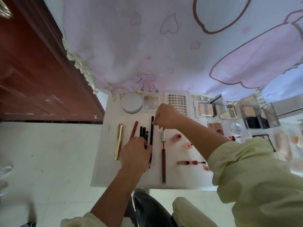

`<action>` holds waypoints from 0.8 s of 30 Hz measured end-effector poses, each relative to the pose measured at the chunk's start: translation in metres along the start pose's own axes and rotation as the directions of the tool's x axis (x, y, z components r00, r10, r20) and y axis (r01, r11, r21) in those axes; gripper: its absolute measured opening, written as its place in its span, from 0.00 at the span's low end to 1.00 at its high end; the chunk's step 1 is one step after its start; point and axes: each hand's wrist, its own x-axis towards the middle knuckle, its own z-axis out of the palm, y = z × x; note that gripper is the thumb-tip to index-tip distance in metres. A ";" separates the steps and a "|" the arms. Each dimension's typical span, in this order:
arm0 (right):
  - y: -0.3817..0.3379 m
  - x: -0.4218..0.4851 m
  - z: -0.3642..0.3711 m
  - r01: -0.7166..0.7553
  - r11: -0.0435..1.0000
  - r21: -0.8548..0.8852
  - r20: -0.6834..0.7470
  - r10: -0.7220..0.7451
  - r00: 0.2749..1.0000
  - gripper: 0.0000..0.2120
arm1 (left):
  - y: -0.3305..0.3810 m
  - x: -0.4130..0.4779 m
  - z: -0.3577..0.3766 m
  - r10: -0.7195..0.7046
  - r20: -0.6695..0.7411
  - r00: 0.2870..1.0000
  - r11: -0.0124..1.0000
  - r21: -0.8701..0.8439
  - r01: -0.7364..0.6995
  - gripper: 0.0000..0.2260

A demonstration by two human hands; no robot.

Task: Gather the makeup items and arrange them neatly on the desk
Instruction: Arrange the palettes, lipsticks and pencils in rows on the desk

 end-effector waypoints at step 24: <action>-0.016 -0.008 -0.029 -0.121 0.937 0.328 -0.118 0.168 0.979 0.09 | -0.007 -0.004 -0.007 0.119 0.074 0.990 0.955 -0.282 -0.094 0.12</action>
